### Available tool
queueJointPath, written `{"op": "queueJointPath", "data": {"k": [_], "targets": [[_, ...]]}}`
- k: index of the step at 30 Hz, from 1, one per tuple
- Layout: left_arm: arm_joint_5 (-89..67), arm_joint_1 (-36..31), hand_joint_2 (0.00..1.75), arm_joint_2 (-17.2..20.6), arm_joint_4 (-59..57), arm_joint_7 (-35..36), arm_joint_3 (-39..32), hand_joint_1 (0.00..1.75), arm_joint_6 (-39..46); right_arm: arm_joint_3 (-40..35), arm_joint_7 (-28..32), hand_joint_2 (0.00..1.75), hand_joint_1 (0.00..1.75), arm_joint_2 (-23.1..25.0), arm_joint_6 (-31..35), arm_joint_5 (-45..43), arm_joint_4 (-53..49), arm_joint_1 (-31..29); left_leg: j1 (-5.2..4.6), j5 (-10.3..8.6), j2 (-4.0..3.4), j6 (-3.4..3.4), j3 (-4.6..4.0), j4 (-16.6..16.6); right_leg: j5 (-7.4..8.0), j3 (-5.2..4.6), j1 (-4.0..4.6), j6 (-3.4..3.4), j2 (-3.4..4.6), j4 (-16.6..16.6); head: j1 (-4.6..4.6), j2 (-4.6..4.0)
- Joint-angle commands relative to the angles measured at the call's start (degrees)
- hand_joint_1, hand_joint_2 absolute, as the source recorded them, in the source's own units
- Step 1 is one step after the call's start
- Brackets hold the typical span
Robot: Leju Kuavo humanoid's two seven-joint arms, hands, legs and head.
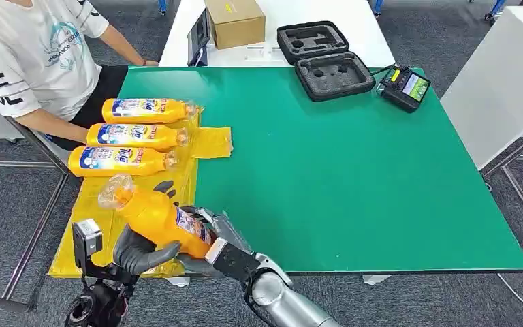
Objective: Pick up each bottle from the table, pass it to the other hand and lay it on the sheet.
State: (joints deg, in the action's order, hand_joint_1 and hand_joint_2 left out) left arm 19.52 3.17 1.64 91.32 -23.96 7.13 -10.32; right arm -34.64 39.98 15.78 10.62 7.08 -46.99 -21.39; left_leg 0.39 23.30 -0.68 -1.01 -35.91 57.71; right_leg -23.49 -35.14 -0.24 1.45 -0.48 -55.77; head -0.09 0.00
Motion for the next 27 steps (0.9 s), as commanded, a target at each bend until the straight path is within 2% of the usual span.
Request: {"op": "queueJointPath", "data": {"k": [1,5,6,7,16,21,22,24,27], "targets": [[-0.17,-3.99,1.75,1.79,-3.99,0.25,-0.30,0.00,2.77,-4.48,0.02,1.75,1.75,1.13,-0.58,1.25,8.99,-2.41,0.03,0.03,0.09,0.03,0.16,-0.06,-0.05,0.17,0.02,-0.02,-0.05,0.05,0.00,0.00],[-0.24,-3.37,1.75,2.23,-3.56,0.72,0.30,0.02,3.00,-4.40,0.02,1.75,1.75,1.50,-0.62,0.76,9.19,-2.39,0.01,0.07,0.13,0.06,0.32,-0.09,-0.12,0.32,0.00,-0.04,-0.07,0.05,-0.02,0.00],[0.17,-2.99,1.75,2.25,-3.45,1.03,0.45,1.64,2.81,-4.45,0.02,1.75,1.75,1.52,-0.31,0.90,9.37,-2.50,0.01,0.04,0.14,0.04,0.26,-0.09,-0.09,0.27,0.00,-0.03,-0.08,0.05,0.00,0.00],[0.29,-2.44,1.75,2.45,-3.24,1.19,0.81,1.75,2.52,-4.28,0.02,1.75,1.75,1.46,0.00,0.83,9.63,-2.67,0.02,0.02,0.07,0.03,0.16,-0.07,-0.04,0.17,0.01,-0.03,-0.04,0.06,0.00,0.00],[-0.15,-0.53,1.75,2.50,-1.12,1.81,3.10,1.75,1.95,-3.88,0.02,1.75,1.75,0.99,1.17,1.00,9.99,-2.96,0.00,0.12,0.12,0.05,0.39,-0.08,-0.15,0.40,-0.01,-0.03,-0.03,0.05,0.00,0.00],[-2.40,-0.92,1.75,2.11,-0.43,0.36,3.49,1.75,4.37,-3.93,0.02,1.75,1.75,0.64,2.70,1.72,9.97,-3.30,0.00,0.06,0.12,0.03,0.21,-0.06,-0.09,0.22,-0.01,-0.01,-0.06,0.04,0.00,0.00],[-3.07,-1.08,1.75,1.77,-0.46,-0.28,3.08,1.75,5.52,-3.79,0.02,1.75,1.59,0.61,2.86,1.84,10.16,-3.49,0.00,0.02,0.11,0.01,0.10,-0.04,-0.05,0.12,-0.01,-0.01,-0.07,0.03,0.00,0.00],[-4.42,-1.51,1.75,1.63,-0.56,-1.39,2.46,1.75,7.37,-3.42,0.02,1.75,0.00,0.52,3.61,2.23,9.88,-3.65,0.00,0.05,0.12,0.02,0.19,-0.04,-0.08,0.21,-0.01,-0.02,-0.07,0.03,0.00,0.00],[-4.91,-1.84,1.75,1.76,-0.44,-1.76,2.11,1.75,8.07,-2.99,0.02,1.75,0.00,0.64,3.94,2.30,10.05,-3.86,0.00,0.03,0.13,0.02,0.14,-0.04,-0.07,0.16,0.00,-0.02,-0.08,0.02,0.00,0.00]]}}
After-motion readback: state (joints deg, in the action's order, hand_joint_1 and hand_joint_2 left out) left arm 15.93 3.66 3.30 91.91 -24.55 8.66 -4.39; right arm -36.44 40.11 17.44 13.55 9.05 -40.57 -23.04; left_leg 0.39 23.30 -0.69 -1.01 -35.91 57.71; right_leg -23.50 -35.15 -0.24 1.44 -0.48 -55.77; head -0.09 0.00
